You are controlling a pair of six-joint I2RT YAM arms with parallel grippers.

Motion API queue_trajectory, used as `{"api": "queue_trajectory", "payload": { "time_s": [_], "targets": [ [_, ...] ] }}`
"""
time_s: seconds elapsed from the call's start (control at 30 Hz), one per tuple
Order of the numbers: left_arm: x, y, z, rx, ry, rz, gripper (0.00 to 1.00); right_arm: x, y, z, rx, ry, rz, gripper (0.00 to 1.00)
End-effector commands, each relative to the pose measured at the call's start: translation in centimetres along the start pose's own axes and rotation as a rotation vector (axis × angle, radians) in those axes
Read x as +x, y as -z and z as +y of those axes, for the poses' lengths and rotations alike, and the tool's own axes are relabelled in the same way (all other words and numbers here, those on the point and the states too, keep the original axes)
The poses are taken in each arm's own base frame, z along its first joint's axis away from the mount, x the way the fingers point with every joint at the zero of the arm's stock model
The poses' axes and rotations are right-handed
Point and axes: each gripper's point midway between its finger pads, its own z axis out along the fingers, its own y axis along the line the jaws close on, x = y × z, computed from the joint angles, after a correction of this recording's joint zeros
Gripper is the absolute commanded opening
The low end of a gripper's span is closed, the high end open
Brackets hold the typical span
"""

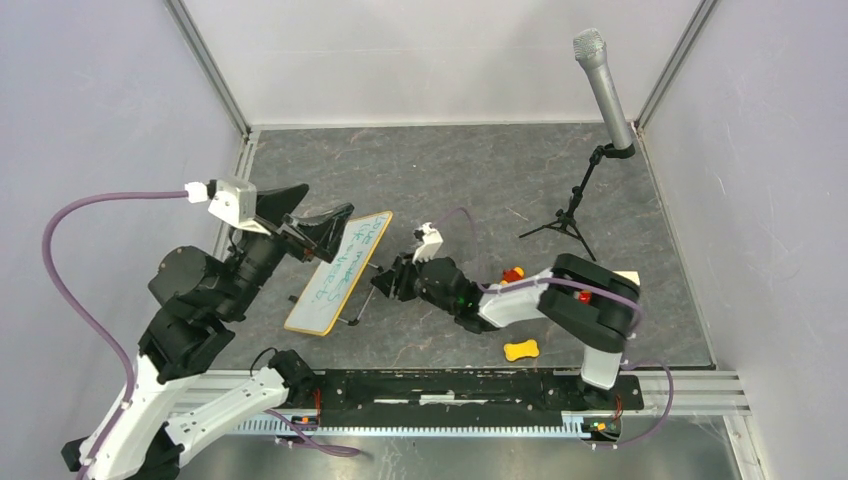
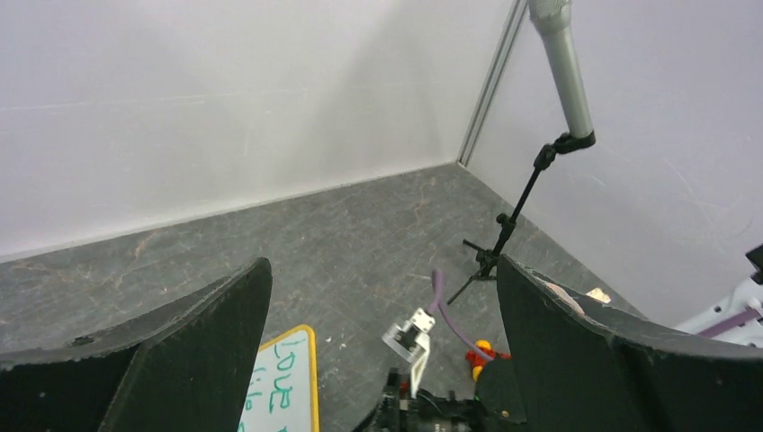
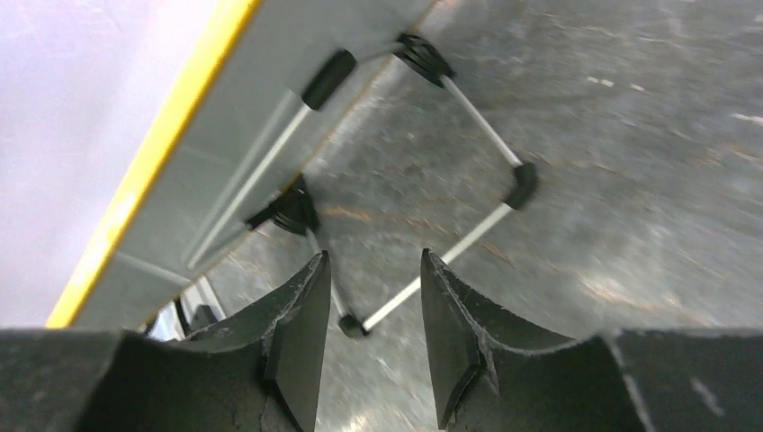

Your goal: Erase the whiteboard

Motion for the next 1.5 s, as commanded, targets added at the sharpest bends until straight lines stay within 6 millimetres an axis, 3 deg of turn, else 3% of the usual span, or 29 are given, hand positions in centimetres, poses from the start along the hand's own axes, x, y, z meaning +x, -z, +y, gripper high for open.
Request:
{"api": "queue_trajectory", "payload": {
  "time_s": [0.0,0.13,0.4,0.63,0.93,1.23,1.47],
  "targets": [
    [1.9,-0.3,0.0,0.032,-0.053,0.002,1.00,-1.8,-3.3,5.1,-0.173,-0.099,-0.063,0.47],
    [4.0,-0.3,-0.7,0.090,-0.039,0.023,1.00,-1.2,-5.3,4.2,-0.125,-0.116,-0.067,0.42],
    [4.4,-0.3,0.3,0.096,0.019,-0.010,1.00,0.8,-8.3,1.7,-0.001,-0.160,-0.022,0.20],
    [3.9,0.2,1.8,0.035,0.002,-0.042,1.00,2.5,-9.0,-1.9,0.161,-0.192,-0.001,0.20],
    [3.9,0.3,2.0,0.027,-0.003,-0.043,1.00,3.4,-9.8,-6.0,0.302,-0.186,0.009,0.19],
    [3.9,0.3,2.1,0.019,-0.001,-0.044,1.00,2.2,-8.4,-11.7,0.491,-0.155,0.004,0.20],
    [4.1,0.2,2.1,0.018,0.003,-0.039,1.00,-0.5,-8.4,-15.1,0.477,-0.107,0.016,0.22]
  ]
}}
